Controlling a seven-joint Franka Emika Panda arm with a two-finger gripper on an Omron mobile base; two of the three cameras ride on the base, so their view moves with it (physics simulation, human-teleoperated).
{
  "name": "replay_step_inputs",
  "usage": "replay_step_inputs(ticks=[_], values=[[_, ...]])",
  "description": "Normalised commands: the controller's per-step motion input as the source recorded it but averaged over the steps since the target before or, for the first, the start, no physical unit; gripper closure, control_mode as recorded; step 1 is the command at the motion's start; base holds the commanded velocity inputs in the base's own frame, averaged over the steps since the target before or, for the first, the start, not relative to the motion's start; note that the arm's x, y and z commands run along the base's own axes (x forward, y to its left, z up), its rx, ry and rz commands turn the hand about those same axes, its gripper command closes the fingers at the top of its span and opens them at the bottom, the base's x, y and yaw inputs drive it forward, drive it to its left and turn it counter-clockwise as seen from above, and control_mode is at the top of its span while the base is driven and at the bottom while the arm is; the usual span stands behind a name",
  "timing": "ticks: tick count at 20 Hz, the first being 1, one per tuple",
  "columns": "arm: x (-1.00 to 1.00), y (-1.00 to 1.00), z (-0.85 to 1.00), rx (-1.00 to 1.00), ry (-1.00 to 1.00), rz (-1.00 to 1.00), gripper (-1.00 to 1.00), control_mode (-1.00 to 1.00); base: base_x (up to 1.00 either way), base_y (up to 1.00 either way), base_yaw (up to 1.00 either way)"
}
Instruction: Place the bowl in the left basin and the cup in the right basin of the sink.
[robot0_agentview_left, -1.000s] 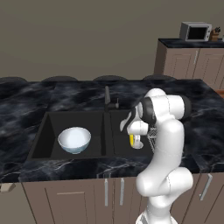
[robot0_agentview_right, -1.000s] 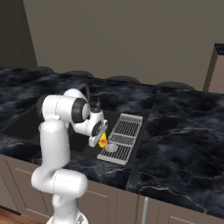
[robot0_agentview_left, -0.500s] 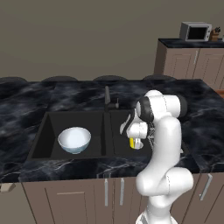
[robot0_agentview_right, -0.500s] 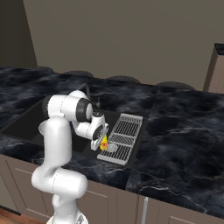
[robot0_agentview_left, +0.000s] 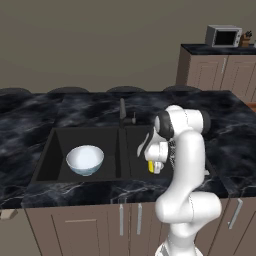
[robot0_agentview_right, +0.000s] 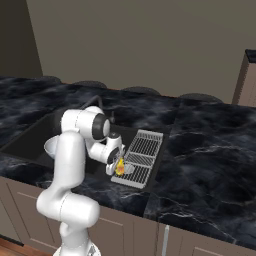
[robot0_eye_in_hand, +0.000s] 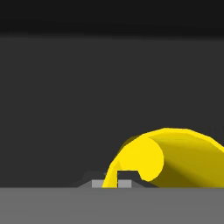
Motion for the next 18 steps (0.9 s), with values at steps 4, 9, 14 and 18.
replay_step_inputs(ticks=[4,9,14,18], values=[[0.06,-0.06,-0.24,0.0,0.0,0.02,1.0,-1.0,0.0,0.0,0.0],[0.06,-0.06,-0.24,0.0,0.0,0.02,1.0,-1.0,0.0,0.0,0.0],[0.03,-0.05,-0.24,0.0,0.0,0.02,1.0,-1.0,0.0,0.0,0.0],[0.0,-0.01,-0.26,0.0,0.0,0.01,1.0,-1.0,0.0,0.0,0.0]])
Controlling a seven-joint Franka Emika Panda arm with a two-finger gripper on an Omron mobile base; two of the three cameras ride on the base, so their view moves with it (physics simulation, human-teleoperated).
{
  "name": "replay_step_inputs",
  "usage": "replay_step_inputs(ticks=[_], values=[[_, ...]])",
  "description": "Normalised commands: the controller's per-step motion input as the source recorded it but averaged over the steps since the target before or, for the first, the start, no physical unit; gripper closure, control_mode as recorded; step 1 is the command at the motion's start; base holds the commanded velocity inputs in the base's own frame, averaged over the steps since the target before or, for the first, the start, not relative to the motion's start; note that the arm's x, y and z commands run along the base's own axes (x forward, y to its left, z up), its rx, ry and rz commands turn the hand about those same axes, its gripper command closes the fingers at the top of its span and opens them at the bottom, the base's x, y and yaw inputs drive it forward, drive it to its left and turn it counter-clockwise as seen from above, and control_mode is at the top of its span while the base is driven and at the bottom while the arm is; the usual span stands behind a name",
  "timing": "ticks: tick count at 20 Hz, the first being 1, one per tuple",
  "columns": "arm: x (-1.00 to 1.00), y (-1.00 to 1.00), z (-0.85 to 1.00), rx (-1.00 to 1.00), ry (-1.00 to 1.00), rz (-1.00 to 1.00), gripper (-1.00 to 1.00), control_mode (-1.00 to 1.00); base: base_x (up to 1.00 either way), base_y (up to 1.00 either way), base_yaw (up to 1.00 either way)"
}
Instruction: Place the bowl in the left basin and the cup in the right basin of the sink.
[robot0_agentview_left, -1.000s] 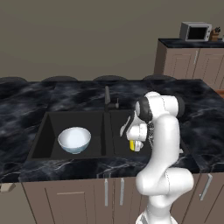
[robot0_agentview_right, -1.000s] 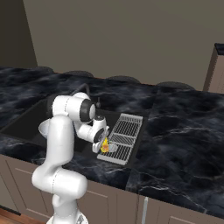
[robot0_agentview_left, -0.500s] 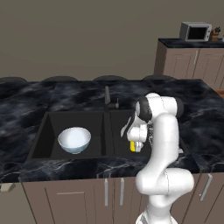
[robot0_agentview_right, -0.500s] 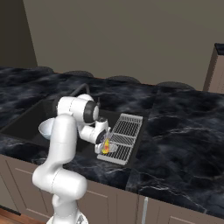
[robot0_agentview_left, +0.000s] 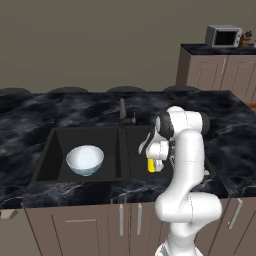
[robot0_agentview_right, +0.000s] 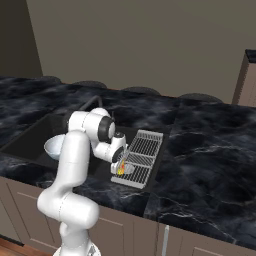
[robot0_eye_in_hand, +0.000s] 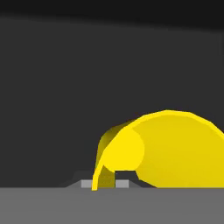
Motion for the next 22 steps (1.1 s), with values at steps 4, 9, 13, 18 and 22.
replay_step_inputs(ticks=[4,9,13,18,22], values=[[-0.04,0.0,-0.26,0.0,0.01,0.0,-1.0,-1.0,0.0,0.0,0.0],[-0.01,-0.01,-0.17,0.0,0.06,0.0,-1.0,-1.0,0.0,0.0,0.0],[-0.08,0.0,0.04,0.0,0.0,0.0,-1.0,-1.0,0.0,0.0,0.0],[-0.12,0.0,0.21,0.0,0.0,-0.01,-1.0,-1.0,0.0,0.0,0.0],[-0.14,0.0,0.3,0.0,0.01,-0.01,-1.0,-1.0,0.0,0.0,0.0]])
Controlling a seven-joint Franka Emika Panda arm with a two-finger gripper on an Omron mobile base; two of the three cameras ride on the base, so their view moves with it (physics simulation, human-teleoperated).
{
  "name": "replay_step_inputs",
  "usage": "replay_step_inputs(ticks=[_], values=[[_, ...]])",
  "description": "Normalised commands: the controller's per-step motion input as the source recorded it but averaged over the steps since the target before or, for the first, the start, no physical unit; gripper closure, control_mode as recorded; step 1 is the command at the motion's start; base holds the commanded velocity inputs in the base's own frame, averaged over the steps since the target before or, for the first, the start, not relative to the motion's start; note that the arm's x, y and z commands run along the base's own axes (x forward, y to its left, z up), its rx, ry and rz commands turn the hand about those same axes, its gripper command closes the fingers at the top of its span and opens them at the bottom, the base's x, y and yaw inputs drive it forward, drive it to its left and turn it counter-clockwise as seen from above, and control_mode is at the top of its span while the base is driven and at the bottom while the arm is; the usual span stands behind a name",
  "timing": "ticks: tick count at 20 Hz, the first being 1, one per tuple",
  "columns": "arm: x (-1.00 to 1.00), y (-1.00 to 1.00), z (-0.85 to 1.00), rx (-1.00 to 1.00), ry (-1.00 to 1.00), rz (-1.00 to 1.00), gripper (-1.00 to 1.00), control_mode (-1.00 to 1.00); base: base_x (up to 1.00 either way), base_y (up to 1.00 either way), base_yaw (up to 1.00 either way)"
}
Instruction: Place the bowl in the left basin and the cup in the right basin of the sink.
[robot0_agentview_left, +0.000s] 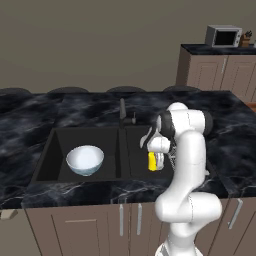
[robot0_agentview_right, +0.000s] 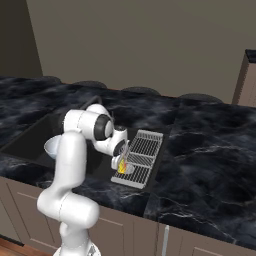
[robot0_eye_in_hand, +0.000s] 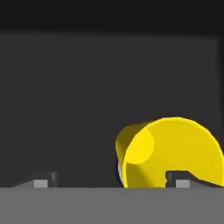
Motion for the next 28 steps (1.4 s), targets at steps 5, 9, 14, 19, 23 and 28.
replay_step_inputs(ticks=[5,9,14,19,23,28], values=[[-0.13,0.0,0.36,0.0,0.04,-0.01,-1.0,-1.0,0.0,0.0,0.0],[-0.16,0.03,0.42,0.02,0.09,0.0,-1.0,-1.0,0.0,0.0,0.0],[-0.2,0.04,0.42,0.02,0.14,0.0,-1.0,-1.0,0.0,0.0,0.0],[-0.22,0.01,0.46,0.0,0.13,0.0,-1.0,-1.0,0.0,0.0,0.0],[-0.26,0.0,0.48,0.0,0.06,0.0,-1.0,-1.0,0.0,0.0,0.0],[-0.3,0.0,0.48,0.0,0.03,0.0,-1.0,-1.0,0.0,0.0,0.0]])
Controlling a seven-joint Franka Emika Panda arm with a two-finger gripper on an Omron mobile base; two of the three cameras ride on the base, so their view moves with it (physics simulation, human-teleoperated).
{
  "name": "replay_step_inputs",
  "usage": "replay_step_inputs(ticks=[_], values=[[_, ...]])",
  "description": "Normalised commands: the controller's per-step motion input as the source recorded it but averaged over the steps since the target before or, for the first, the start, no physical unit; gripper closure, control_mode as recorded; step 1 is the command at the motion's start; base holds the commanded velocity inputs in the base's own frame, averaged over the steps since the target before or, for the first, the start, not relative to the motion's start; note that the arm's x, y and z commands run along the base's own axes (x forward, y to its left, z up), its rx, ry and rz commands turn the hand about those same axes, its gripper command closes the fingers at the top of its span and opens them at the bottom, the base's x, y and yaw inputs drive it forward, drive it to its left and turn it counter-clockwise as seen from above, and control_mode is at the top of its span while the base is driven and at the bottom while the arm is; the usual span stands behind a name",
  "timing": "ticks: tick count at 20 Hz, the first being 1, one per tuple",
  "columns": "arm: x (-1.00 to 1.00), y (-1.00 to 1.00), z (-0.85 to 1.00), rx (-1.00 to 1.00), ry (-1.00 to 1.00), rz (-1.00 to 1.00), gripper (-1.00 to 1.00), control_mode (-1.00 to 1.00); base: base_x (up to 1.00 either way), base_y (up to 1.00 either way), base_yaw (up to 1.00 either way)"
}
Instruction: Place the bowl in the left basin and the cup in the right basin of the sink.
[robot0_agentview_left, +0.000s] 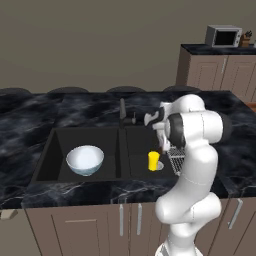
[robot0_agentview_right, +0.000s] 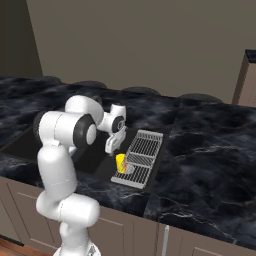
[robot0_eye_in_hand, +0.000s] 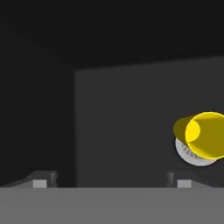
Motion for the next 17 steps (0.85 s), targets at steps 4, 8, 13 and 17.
replay_step_inputs(ticks=[4,8,13,17], values=[[-0.33,0.0,0.46,0.0,0.01,0.0,-1.0,-1.0,0.0,0.0,0.0],[-0.34,0.0,0.48,0.0,0.02,0.0,-1.0,-1.0,0.0,0.0,0.0],[-0.33,0.0,0.52,0.0,0.09,0.0,-1.0,-1.0,0.0,0.0,0.0],[-0.38,0.0,0.48,0.0,0.12,-0.07,-1.0,-1.0,0.0,0.0,0.0]])
